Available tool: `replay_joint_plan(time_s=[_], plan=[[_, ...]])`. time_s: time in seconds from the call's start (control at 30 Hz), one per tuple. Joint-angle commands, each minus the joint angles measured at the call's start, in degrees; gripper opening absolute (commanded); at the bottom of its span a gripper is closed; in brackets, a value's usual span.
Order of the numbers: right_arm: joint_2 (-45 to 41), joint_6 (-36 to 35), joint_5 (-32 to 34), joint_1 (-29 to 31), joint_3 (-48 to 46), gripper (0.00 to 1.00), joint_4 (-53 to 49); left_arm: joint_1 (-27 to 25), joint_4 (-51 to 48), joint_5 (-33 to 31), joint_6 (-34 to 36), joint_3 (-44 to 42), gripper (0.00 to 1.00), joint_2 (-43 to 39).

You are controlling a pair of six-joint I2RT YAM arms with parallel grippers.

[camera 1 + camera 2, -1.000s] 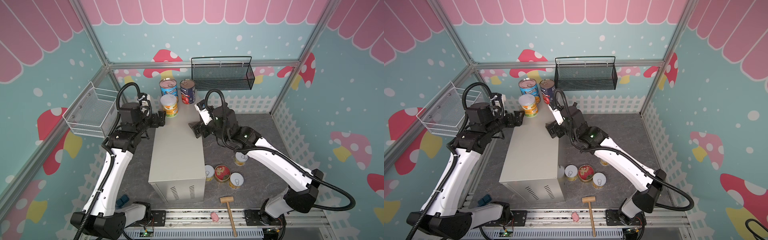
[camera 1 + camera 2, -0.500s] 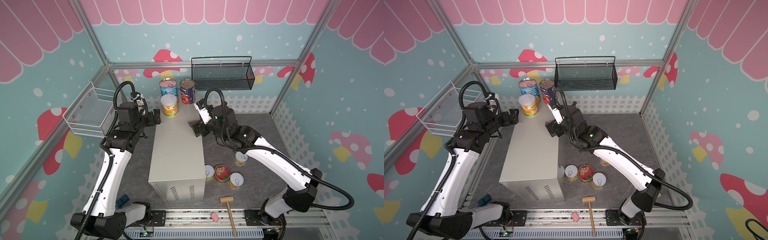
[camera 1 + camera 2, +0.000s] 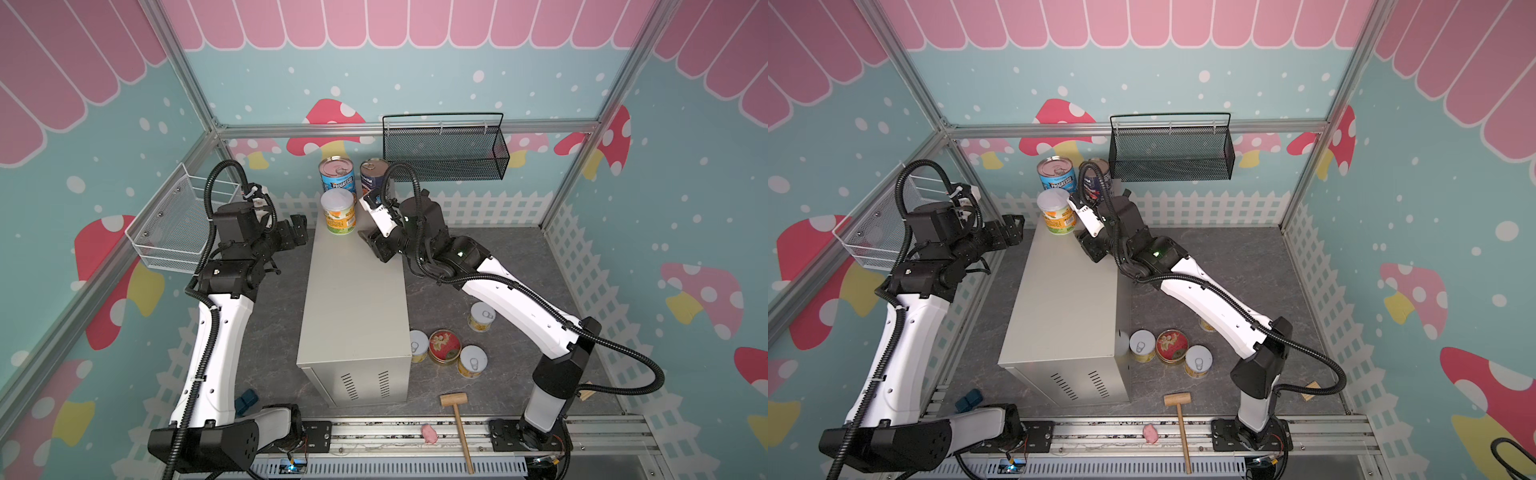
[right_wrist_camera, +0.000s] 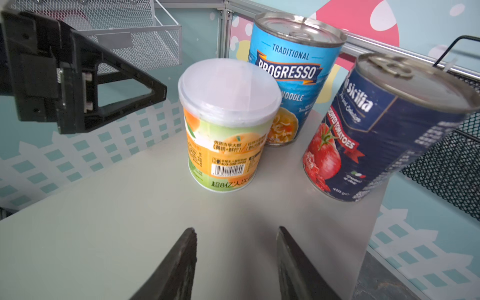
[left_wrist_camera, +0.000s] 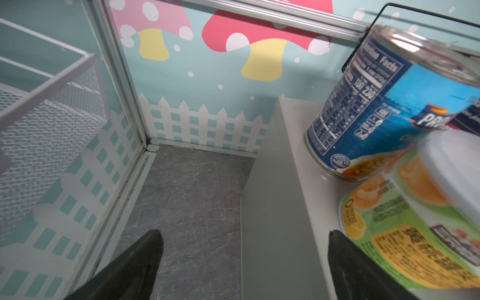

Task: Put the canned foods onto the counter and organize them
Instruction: 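Move the right gripper to the orange-labelled can beside the left gripper, then hold the orange-labelled can between both grippers in front of the soup can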

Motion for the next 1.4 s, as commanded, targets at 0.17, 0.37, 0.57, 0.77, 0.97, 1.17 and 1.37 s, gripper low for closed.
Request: replay_joint_plan(time_s=[0.17, 0.37, 0.57, 0.77, 0.97, 1.17, 1.37], plan=[[7.39, 1.91, 1.86, -0.49, 7.83, 0.39, -0.82, 0.44, 1.73, 8.44, -0.32, 0.99, 0.99, 0.89], [9.44, 2.02, 2.57, -0.63, 9.31, 0.37, -1.00, 0.80, 2.63, 10.50, -0.93, 0.29, 0.99, 1.46], [10.43, 1.89, 2.23, -0.69, 9.89, 0.37, -1.13, 0.94, 3.47, 12.66, -1.20, 0.06, 0.99, 2.05], [10.94, 1.81, 2.44, -0.76, 10.01, 0.37, -1.08, 0.90, 3.44, 12.67, -1.37, 0.12, 0.99, 2.52], [11.35, 1.88, 2.28, -0.76, 10.50, 0.37, -1.02, 0.97, 3.50, 12.67, -1.57, -0.17, 0.99, 3.00], [11.84, 1.80, 1.97, -0.75, 10.97, 0.37, -1.10, 0.94, 3.75, 12.61, -1.65, -0.38, 0.99, 3.51], [12.00, 1.66, 1.92, -0.82, 11.13, 0.37, -1.09, 1.06, 3.82, 12.68, -1.75, -0.67, 0.99, 3.79]])
